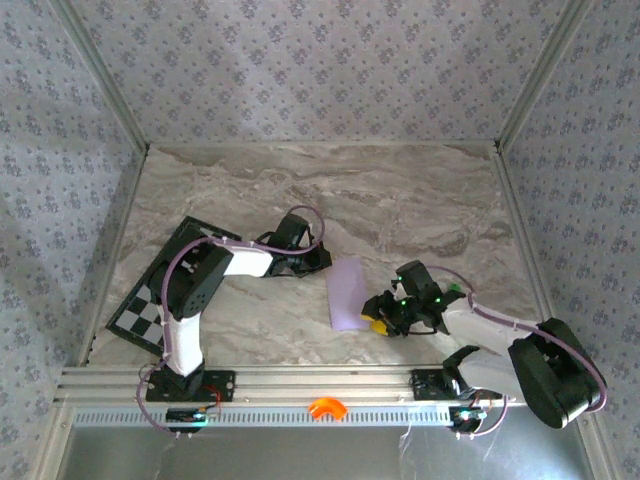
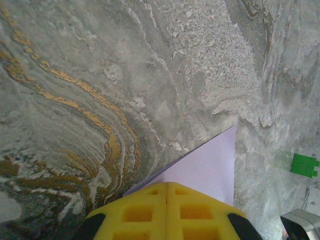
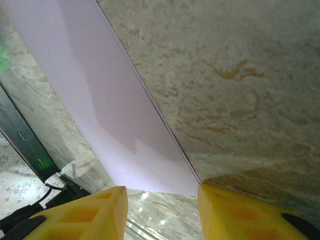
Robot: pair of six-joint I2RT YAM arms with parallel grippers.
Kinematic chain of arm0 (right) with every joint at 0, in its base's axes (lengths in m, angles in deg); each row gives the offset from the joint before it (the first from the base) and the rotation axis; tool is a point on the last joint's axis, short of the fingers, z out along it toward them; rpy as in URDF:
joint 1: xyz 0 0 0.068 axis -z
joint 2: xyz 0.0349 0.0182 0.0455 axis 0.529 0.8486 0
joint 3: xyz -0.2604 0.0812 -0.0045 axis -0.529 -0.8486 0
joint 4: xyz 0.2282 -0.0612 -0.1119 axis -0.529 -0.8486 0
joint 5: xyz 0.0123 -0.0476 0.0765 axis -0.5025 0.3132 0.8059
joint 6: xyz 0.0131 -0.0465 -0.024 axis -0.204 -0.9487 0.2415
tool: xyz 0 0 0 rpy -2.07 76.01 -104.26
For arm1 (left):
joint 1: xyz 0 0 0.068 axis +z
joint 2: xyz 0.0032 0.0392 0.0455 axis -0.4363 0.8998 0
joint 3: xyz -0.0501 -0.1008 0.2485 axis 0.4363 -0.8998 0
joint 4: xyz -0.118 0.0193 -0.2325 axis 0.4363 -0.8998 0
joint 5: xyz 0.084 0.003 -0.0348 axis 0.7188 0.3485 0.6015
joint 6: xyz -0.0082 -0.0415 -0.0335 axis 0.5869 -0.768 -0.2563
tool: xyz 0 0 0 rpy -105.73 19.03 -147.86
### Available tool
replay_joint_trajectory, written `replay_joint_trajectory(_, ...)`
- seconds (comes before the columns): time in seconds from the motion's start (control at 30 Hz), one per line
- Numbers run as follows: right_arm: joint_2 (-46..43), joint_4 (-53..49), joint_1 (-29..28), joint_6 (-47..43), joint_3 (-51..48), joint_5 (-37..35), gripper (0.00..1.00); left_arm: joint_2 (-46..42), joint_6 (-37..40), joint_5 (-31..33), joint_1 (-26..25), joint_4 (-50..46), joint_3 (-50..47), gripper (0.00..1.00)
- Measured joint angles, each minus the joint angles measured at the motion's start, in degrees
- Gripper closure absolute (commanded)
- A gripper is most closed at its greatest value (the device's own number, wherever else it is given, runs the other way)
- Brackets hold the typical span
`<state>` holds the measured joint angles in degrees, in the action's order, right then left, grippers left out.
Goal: Fold a paper plane with a square sheet of paper (pick it up from the middle)
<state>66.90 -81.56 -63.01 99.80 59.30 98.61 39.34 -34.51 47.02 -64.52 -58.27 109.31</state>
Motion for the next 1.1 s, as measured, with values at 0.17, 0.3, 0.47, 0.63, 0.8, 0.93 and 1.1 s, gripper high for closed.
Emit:
replay_joint_trajectory(0.17, 0.57, 7.19, -1.14, -0.07, -0.24, 0.68, 0.57, 0.04, 0.00, -0.20, 0.02, 0.04, 0.00, 0.95)
replay_joint_trajectory(0.3, 0.57, 8.94, -1.14, -0.09, -0.20, 0.79, 0.56, 0.04, -0.09, -0.24, 0.04, 0.09, 0.00, 0.95)
replay_joint_trajectory(0.47, -0.79, 7.19, -3.28, -0.09, -0.20, 0.09, 0.54, 0.07, -0.44, -0.22, 0.04, 0.17, 0.00, 0.95)
replay_joint_trajectory(0.63, -5.14, 5.38, -6.84, 1.88, -1.29, -2.05, 0.51, 0.11, -0.83, -0.28, 0.04, 0.24, 0.00, 0.95)
replay_joint_trajectory(0.8, -7.72, 5.11, -9.73, 4.70, -3.13, -3.82, 0.50, 0.22, -0.87, -0.57, 0.15, 0.39, 0.00, 0.95)
replay_joint_trajectory(0.93, -5.77, 7.43, -10.32, 6.49, -3.17, -4.42, 0.50, 0.33, -0.90, -1.05, 0.33, 0.48, 0.00, 0.95)
replay_joint_trajectory(1.1, 0.02, 12.13, -10.82, 8.35, -2.97, -4.13, 0.50, 0.33, -1.05, -1.07, 0.33, 0.50, 0.00, 0.95)
